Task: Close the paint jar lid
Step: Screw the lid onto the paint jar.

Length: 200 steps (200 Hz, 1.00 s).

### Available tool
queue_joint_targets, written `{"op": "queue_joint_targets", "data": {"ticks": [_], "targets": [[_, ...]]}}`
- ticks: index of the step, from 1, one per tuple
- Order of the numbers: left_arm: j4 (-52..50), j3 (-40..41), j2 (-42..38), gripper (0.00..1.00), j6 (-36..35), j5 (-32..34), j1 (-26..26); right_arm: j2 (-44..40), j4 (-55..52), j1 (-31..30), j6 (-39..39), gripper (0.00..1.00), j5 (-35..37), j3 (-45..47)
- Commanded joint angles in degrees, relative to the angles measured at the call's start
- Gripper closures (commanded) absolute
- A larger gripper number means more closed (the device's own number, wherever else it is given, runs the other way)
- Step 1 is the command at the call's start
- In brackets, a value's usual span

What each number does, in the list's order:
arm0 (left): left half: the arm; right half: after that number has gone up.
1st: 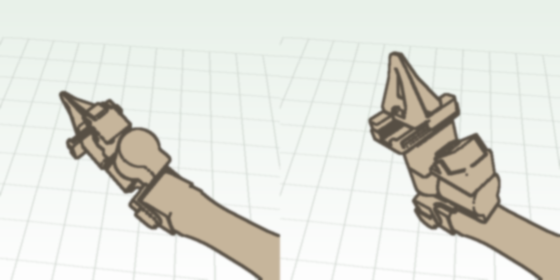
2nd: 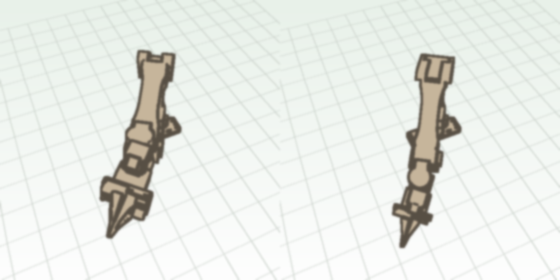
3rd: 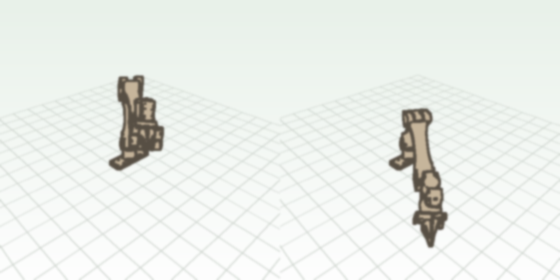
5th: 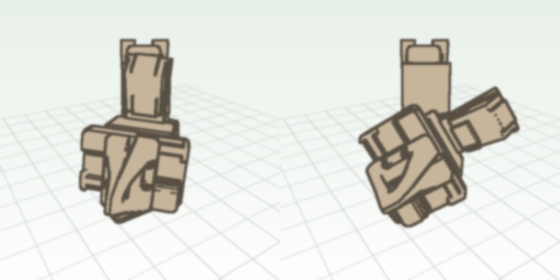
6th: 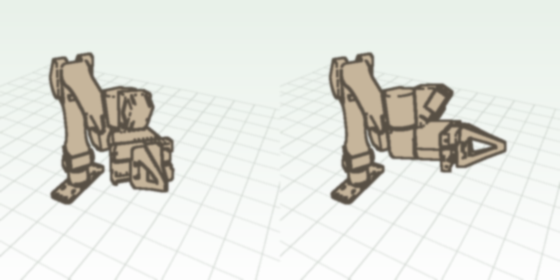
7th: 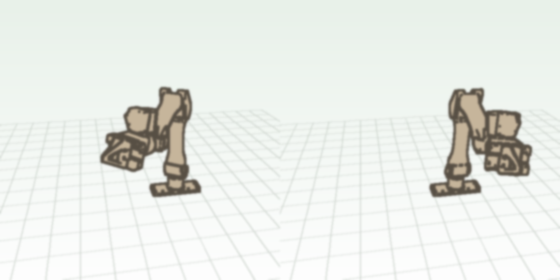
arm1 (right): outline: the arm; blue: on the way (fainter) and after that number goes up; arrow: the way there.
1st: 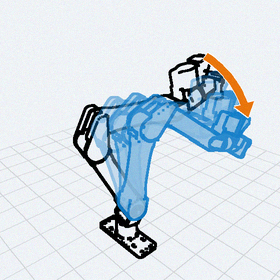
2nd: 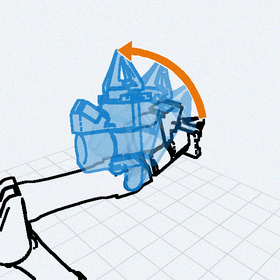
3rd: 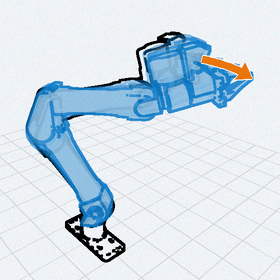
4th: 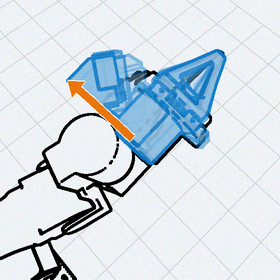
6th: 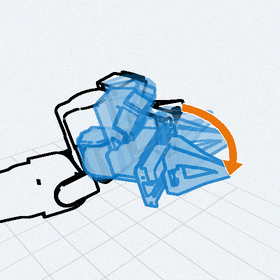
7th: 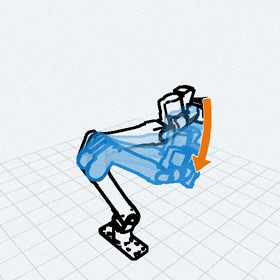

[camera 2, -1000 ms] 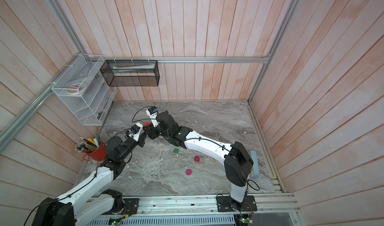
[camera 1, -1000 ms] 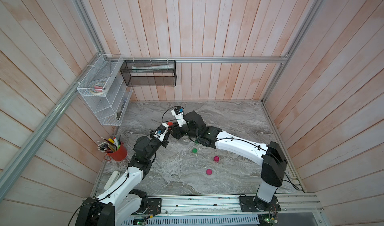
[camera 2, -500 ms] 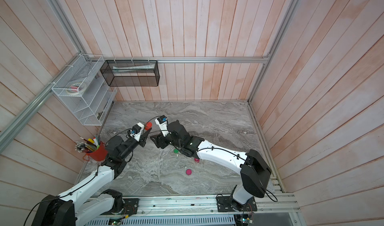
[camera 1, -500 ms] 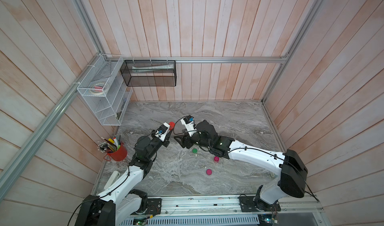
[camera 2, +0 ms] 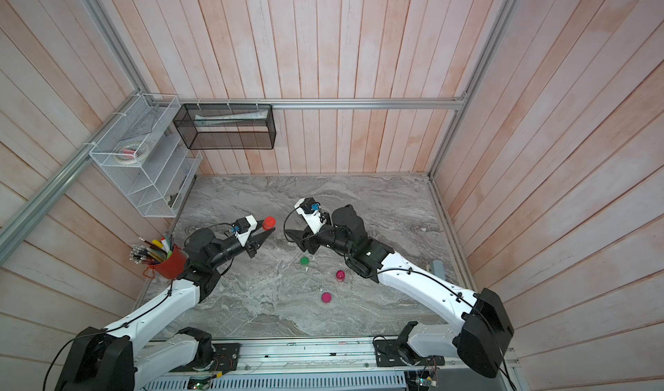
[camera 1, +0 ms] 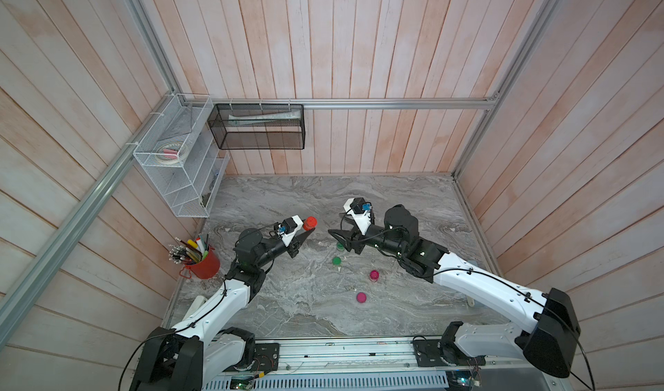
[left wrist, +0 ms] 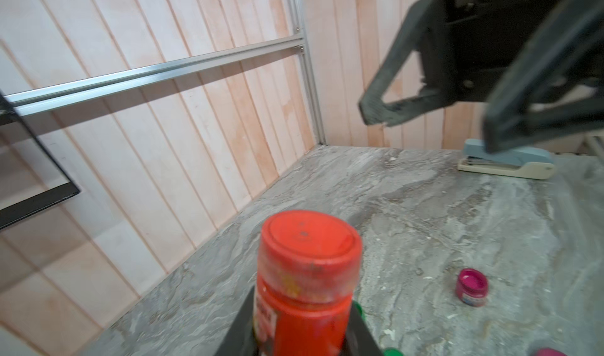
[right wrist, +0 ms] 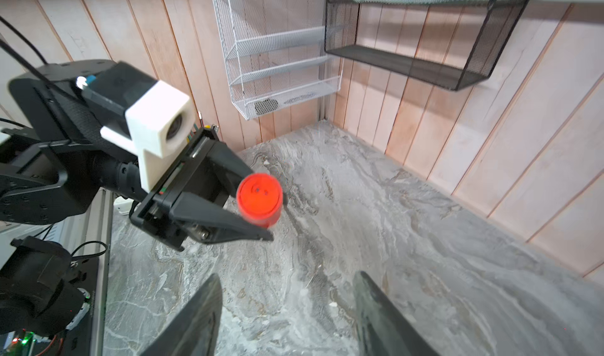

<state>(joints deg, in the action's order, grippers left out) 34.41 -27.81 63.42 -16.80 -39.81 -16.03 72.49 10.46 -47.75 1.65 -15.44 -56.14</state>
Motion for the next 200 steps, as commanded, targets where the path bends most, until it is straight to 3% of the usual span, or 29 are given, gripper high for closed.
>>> {"op": "queue_joint_targets", "data": {"ticks": [1,25,57,200], "targets": [[-2.3,-1.8,0.6,0.72,-0.5,-10.2,0.2,0.2,0.3,1.1,6.7,0.4,-8.1,-0.2],[-3.2,-1.9,0.8,0.72,-1.1,-11.2,0.2,2.0,-0.5,1.4,8.2,0.47,-12.3,-1.9],[-3.3,-2.1,1.3,0.72,-1.2,-11.7,0.2,3.9,-0.3,1.4,8.5,0.47,-15.9,-3.1],[-2.7,-2.0,1.0,0.72,-1.0,-11.1,0.1,10.5,-2.4,-0.3,8.6,0.53,-16.0,-8.1]]}}
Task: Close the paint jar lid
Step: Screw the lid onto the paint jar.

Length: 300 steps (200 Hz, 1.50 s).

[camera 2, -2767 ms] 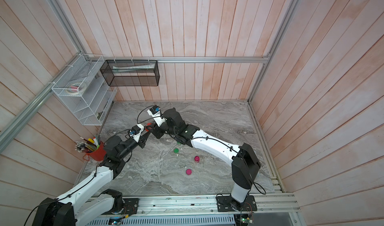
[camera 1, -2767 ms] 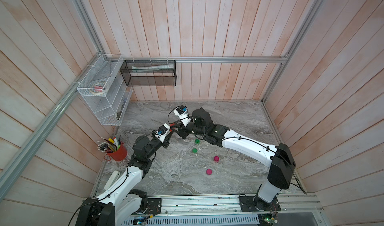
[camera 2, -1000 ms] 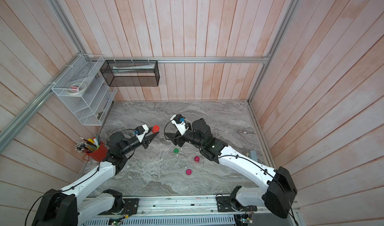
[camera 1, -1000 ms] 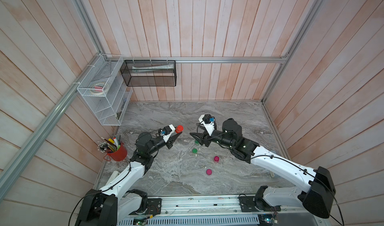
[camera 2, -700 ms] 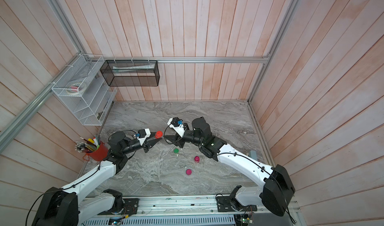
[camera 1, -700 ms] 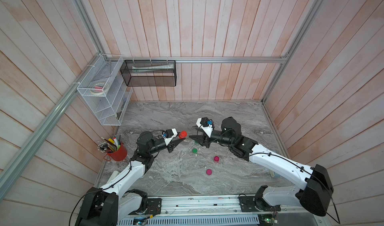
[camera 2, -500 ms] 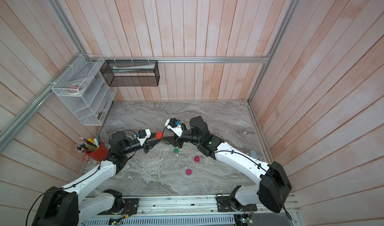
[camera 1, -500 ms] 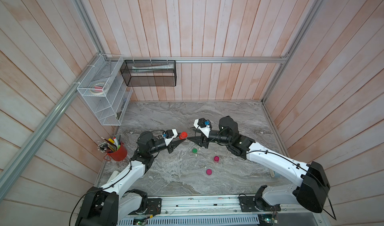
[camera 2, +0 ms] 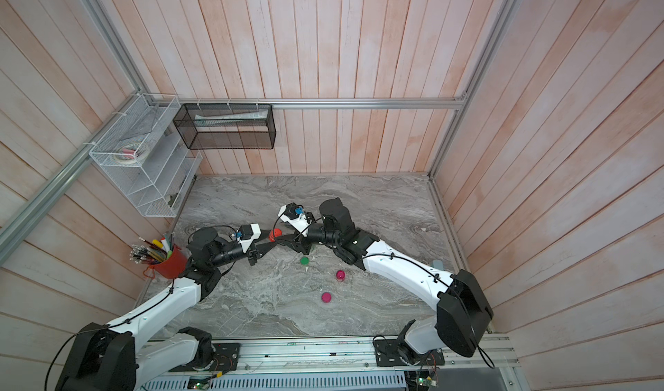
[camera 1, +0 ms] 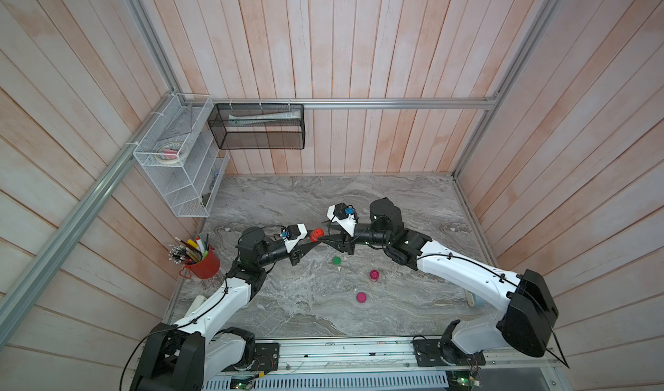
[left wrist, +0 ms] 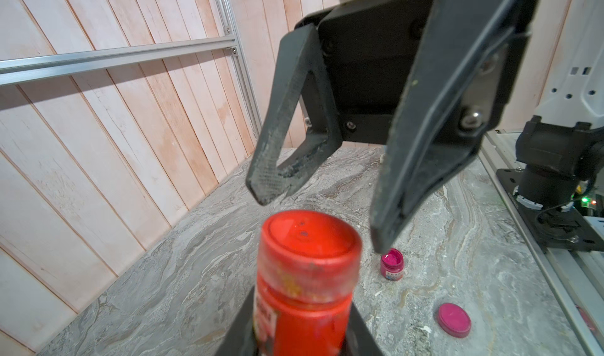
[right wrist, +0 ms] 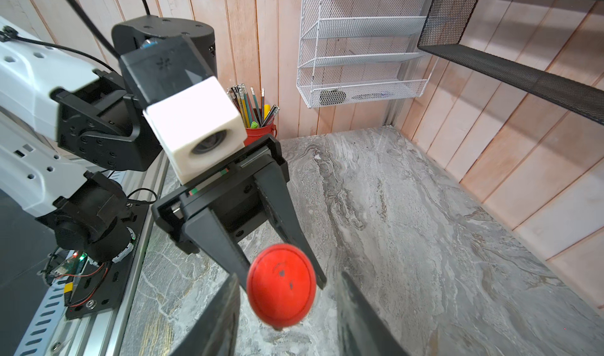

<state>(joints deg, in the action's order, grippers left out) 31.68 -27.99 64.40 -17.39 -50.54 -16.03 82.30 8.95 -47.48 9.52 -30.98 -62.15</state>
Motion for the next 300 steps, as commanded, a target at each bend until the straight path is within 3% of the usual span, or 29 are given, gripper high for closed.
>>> {"op": "queue_joint_targets", "data": {"ticks": [1,135,187,251,300], "targets": [[0.1,-1.8,0.0,0.72,-0.4,-0.4,0.1,0.7,-0.9,-0.6,0.8,0.53,-0.5,-2.1],[0.2,-1.9,-0.2,0.72,-0.4,0.2,0.1,2.6,-2.2,-1.9,0.8,0.67,1.4,-3.6],[1.6,-1.6,-1.1,0.72,0.2,2.8,0.1,4.2,-3.2,-3.0,-0.8,0.71,5.1,-4.4],[8.2,1.5,-5.2,0.73,0.5,17.7,-0.3,10.0,-4.1,-6.9,-10.1,0.74,13.6,-9.8],[10.5,3.6,-8.7,0.73,-1.4,33.0,-1.6,17.2,-4.8,-9.4,-25.2,0.74,21.7,-16.4]]}}
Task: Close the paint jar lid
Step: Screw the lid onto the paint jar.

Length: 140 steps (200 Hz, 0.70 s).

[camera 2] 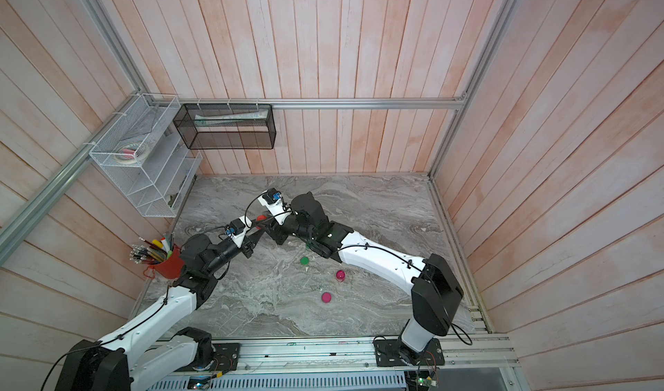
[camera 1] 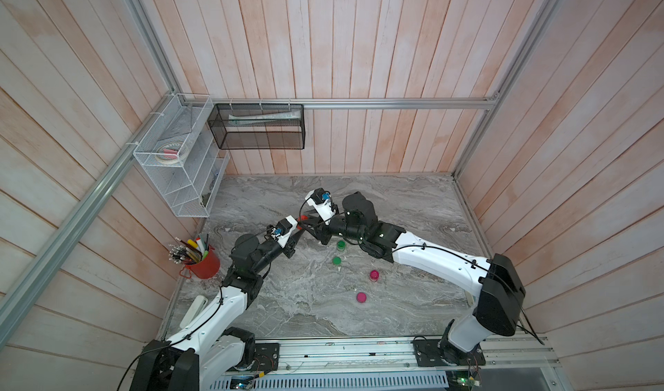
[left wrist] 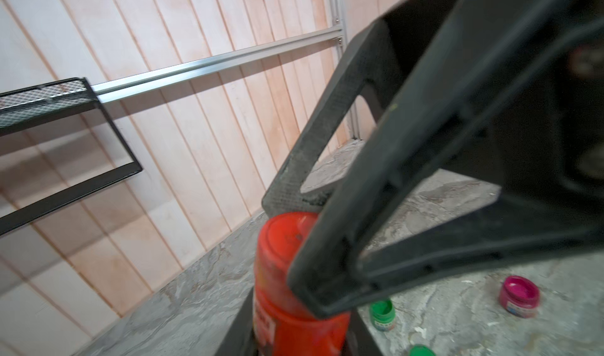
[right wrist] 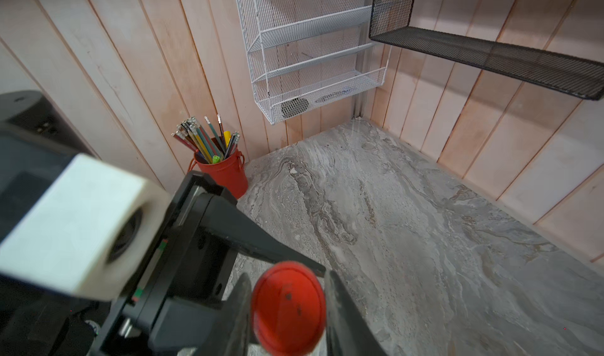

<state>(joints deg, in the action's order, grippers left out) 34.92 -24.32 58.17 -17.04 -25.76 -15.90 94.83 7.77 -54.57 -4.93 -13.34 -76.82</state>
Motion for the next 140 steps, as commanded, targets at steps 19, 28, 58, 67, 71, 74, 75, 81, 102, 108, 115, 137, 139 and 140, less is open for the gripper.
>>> {"op": "queue_joint_targets", "data": {"ticks": [19,28,58,67,71,74,75,81,102,108,115,137,139,140], "targets": [[6.9,0.1,-3.2,0.73,-2.5,12.0,-2.1,8.1,-4.2,-3.1,-15.1,0.74,5.4,-4.9],[6.6,0.1,-3.3,0.73,-2.7,13.5,-2.3,9.5,-5.1,-3.7,-15.7,0.74,6.1,-6.7],[5.6,-0.2,-3.4,0.73,-2.9,15.3,-2.6,11.0,-6.3,-4.8,-15.3,0.73,7.2,-9.1],[5.4,-0.3,-3.2,0.73,-3.0,15.2,-2.6,10.4,-6.1,-4.8,-15.3,0.72,7.7,-8.7],[5.3,-0.4,-3.2,0.73,-2.9,15.2,-2.6,10.1,-5.9,-4.7,-15.2,0.72,7.8,-8.4],[5.2,-0.4,-3.0,0.72,-2.8,15.2,-2.6,9.8,-5.8,-4.7,-15.0,0.72,8.0,-8.0],[5.2,-0.4,-2.9,0.72,-2.8,15.2,-2.6,9.8,-5.8,-4.7,-15.0,0.71,8.1,-7.9],[5.1,-0.5,-2.8,0.73,-2.7,15.2,-2.6,9.2,-5.5,-4.7,-15.0,0.7,8.7,-7.2],[4.6,-1.0,-1.7,0.73,-2.3,14.7,-2.6,7.1,-4.2,-4.7,-14.7,0.59,9.9,-4.5],[4.5,-1.1,-1.5,0.73,-2.2,14.6,-2.6,6.4,-3.6,-4.6,-14.6,0.55,10.1,-3.6],[4.3,-1.2,-1.1,0.73,-2.0,14.3,-2.6,5.5,-2.8,-4.7,-14.3,0.5,10.2,-2.4],[3.9,-1.5,-0.1,0.72,-1.6,13.8,-2.6,2.7,-1.4,-4.5,-13.9,0.4,11.6,1.0],[3.9,-1.5,0.0,0.73,-1.6,13.8,-2.6,2.4,-1.3,-4.6,-13.8,0.4,11.7,1.3],[3.9,-1.5,0.0,0.73,-1.6,13.7,-2.6,2.2,-1.3,-4.5,-13.9,0.39,11.8,1.4]]}}
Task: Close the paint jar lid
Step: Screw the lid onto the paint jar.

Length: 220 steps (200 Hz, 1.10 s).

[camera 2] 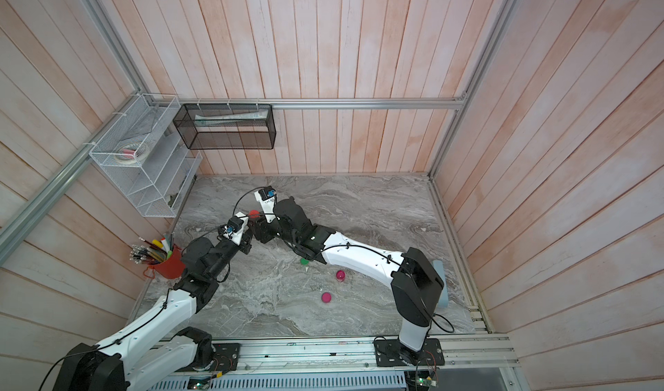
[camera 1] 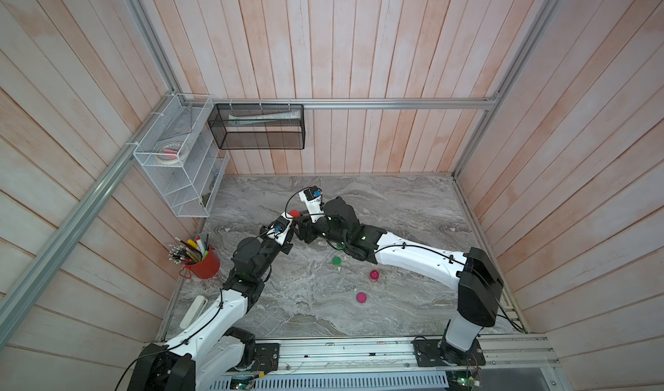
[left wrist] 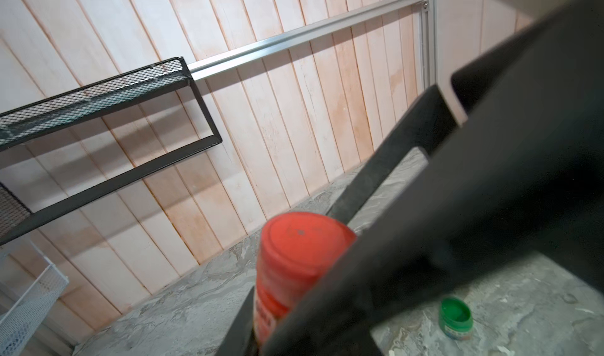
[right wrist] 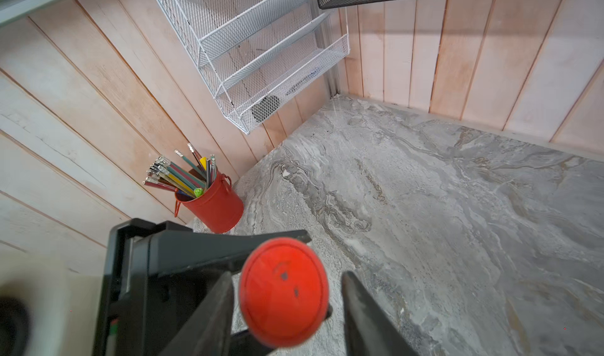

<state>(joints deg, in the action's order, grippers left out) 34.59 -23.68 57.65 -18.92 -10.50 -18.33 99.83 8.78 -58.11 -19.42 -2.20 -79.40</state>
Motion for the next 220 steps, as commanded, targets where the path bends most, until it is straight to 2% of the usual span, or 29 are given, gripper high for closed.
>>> {"op": "queue_joint_targets", "data": {"ticks": [1,45,71,91,136,156,188,220], "targets": [[4.2,-2.1,0.6,0.73,0.3,-1.6,-0.2,-2.9,-2.3,-1.0,0.7,0.39,0.7,4.1],[3.0,-2.8,1.9,0.72,0.4,-3.5,0.1,-9.9,-0.3,0.0,1.5,0.36,1.4,12.2],[2.0,-3.6,2.9,0.72,1.2,-7.4,1.1,-15.5,2.3,1.3,4.0,0.36,0.1,18.0],[0.8,-4.6,3.9,0.72,2.1,-14.8,2.4,-19.9,5.2,3.7,6.9,0.38,-2.7,22.4],[-4.8,-8.4,7.9,0.72,2.2,-42.3,4.3,-27.3,9.2,7.9,20.0,0.45,-11.6,27.9],[-6.9,-9.9,9.7,0.72,2.8,-48.9,4.3,-28.2,8.7,8.5,26.1,0.47,-16.1,27.9],[-9.2,-10.5,10.4,0.72,1.6,-50.3,4.3,-27.2,7.7,11.0,28.7,0.48,-25.8,26.1],[-9.7,-10.4,10.3,0.72,1.1,-50.4,4.3,-24.5,6.4,11.5,29.4,0.49,-28.6,23.9]]}}
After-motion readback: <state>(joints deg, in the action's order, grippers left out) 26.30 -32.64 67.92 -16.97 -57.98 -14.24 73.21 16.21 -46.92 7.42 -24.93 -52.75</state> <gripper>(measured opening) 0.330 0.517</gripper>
